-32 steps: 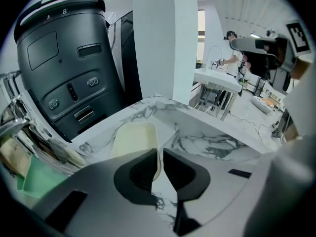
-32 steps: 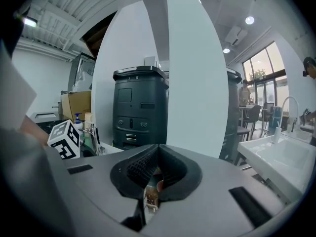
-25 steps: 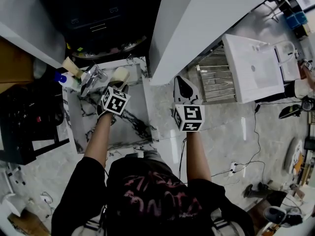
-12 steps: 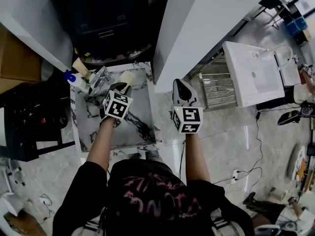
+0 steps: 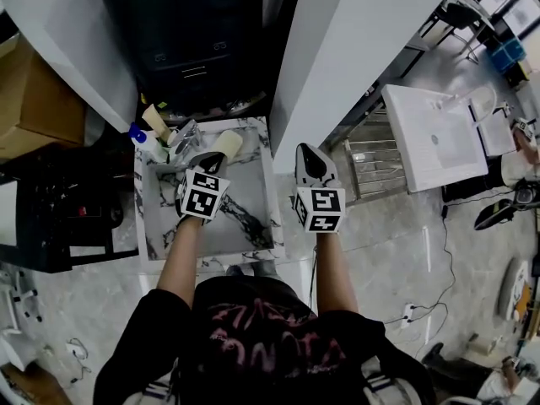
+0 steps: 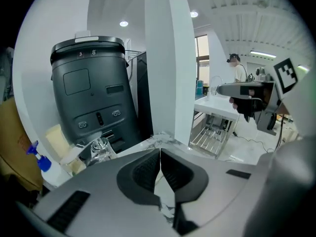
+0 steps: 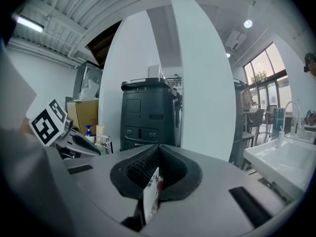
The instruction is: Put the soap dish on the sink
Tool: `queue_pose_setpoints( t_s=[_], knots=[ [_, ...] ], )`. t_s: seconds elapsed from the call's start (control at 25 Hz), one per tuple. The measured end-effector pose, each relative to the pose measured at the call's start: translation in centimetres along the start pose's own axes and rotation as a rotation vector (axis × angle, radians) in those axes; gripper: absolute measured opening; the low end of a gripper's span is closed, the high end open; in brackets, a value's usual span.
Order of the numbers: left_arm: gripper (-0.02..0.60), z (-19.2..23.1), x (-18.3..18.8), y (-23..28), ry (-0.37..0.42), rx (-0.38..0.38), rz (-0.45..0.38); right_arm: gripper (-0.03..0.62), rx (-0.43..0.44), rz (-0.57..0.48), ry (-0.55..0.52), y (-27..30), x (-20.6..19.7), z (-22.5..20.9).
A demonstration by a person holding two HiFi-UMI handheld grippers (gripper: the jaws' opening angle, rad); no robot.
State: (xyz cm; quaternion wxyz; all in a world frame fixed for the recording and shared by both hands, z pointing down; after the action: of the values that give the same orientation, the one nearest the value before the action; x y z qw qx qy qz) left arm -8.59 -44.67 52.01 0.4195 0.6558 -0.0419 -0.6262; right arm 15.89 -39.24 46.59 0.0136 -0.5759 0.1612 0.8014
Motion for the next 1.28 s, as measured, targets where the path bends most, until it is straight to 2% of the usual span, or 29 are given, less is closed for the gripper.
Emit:
queue_pose_setpoints(
  t_s=[0.16, 0.4, 0.8, 1.28],
  knots=[
    [0.017, 0.2, 1.3, -2.3, 0.008, 0.012, -0.066, 0.014, 0.002, -0.012, -0.001, -0.3, 0.7, 0.7],
    [0.015, 0.9, 3.3, -5.9, -0.052, 0.030, -0.182, 0.014, 0.006, -0.023, -0.012, -0.7, 1.8, 1.5],
    [0.015, 0.6, 5.6, -11.6, -0.021, 0.084, -0.363, 0.013, -0.008, -0.026, -0.021, -2.3, 2.6, 1.9],
    [0.015, 1.0, 5.8, -14.6, -0.041, 0.088, -0.423, 0.012, -0.036, -0.073, -0.069, -3.7, 5.5, 1.9]
  ],
)
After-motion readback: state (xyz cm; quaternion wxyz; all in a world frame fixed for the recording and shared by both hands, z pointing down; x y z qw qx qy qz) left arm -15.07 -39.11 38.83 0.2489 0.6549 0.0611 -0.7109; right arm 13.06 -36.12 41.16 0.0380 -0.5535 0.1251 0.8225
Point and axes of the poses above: the fingertips, and each gripper's own axes: y forward along the fingers, z to its left, x out of its top, the point moved 10 cm from there along -y, backward along the fingers, and after that the axes turned 15 degrees about -y, right-handed, at the moved point
